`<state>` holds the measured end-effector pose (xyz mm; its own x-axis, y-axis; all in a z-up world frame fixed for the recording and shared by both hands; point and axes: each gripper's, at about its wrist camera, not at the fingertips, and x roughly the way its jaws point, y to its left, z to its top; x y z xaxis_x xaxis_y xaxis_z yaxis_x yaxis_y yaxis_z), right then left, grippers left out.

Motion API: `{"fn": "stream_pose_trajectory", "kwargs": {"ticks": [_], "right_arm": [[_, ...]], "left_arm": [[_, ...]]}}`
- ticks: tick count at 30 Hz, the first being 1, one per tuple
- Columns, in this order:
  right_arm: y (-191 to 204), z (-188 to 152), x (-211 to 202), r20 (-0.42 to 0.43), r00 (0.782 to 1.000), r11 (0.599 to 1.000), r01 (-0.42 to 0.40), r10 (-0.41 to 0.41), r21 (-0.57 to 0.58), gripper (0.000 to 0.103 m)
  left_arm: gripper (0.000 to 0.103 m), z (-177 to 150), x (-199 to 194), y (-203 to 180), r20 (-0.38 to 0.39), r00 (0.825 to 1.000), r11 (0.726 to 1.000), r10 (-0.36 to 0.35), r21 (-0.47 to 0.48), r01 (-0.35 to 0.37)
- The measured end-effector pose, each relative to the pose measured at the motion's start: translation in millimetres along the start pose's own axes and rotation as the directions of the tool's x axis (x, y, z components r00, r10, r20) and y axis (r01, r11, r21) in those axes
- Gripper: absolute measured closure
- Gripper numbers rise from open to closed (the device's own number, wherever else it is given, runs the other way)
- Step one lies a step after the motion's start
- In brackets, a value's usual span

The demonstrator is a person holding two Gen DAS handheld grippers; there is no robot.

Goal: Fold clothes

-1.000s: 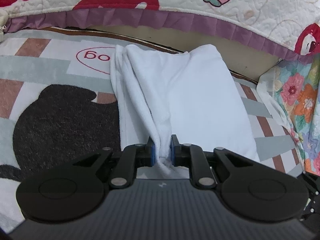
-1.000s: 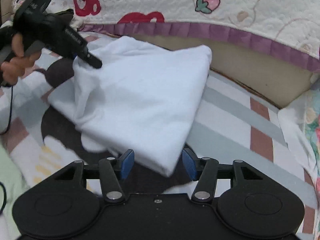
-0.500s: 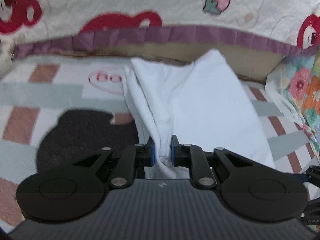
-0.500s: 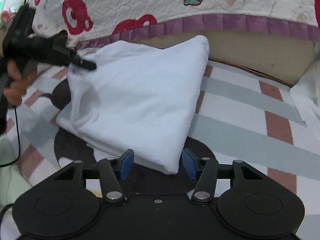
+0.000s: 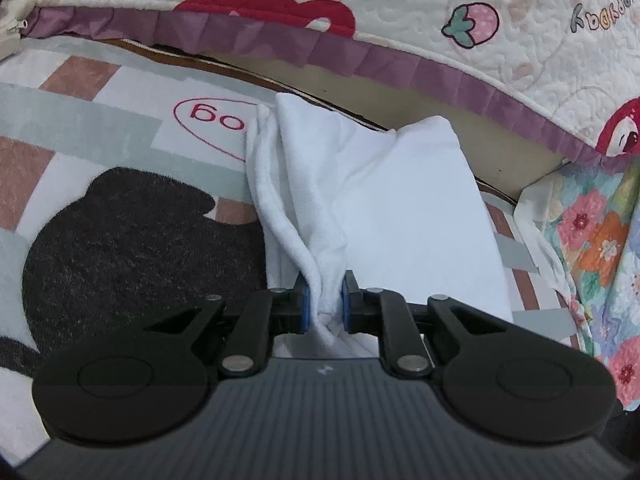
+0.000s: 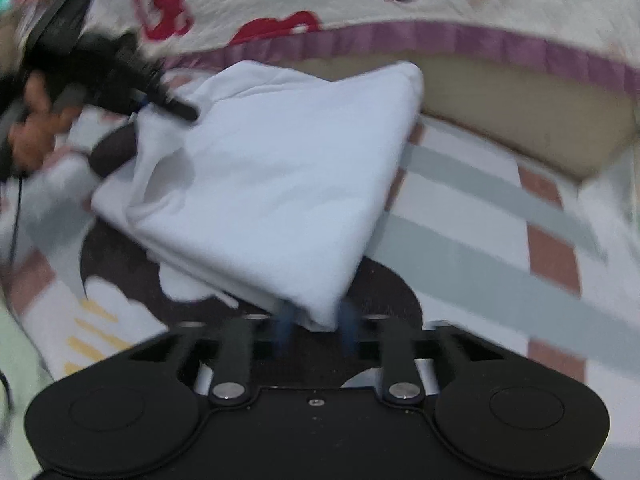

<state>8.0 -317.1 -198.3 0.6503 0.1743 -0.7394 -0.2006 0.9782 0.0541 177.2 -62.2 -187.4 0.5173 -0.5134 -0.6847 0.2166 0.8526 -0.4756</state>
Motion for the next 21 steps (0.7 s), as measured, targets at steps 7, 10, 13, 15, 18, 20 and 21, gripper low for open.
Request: {"fn": "stream_pose_trajectory", "kwargs": {"ticks": [7,10,13,15,18,20,21], "right_arm": [[18.6,-8.4,6.5,0.045,0.997,0.996,0.065,-0.063,-0.059,0.063],[17.4,-6.6,11.3,0.071,0.996,0.998,0.056,-0.054,-0.036,0.060],[-3.7,3.2,6.0,0.109,0.994,0.990,0.002,-0.017,0.141,0.093],[-20.4,3.7,-3.8,0.150,0.989,0.960,-0.029,-0.013,0.279,0.093],[-25.4,-6.1,-6.9,0.142,0.989,0.955,-0.009,-0.035,0.295,0.093],[-21.2,-13.7,-1.1,0.116,0.992,0.959,0.011,-0.046,0.284,0.094],[-21.8,-17.2,1.2,0.103,0.994,0.953,0.010,-0.043,0.301,0.094]], "left_arm": [[0.089,1.9,-2.1,-1.0,0.025,0.999,0.999,-0.046,-0.008,0.046],[0.089,3.6,-5.9,-9.4,0.059,0.992,0.994,-0.108,0.032,0.106],[0.089,6.2,-8.3,-16.4,0.094,0.982,0.984,-0.164,0.089,0.156],[0.088,7.1,-2.0,-12.3,0.078,0.989,0.990,-0.123,0.076,0.117],[0.085,6.8,8.5,-3.8,0.036,0.998,0.998,-0.041,0.046,0.039],[0.081,4.6,11.1,1.7,0.008,1.000,0.999,0.013,0.038,-0.013],[0.080,3.9,9.1,2.4,0.008,0.999,0.998,0.032,0.049,-0.033]]}}
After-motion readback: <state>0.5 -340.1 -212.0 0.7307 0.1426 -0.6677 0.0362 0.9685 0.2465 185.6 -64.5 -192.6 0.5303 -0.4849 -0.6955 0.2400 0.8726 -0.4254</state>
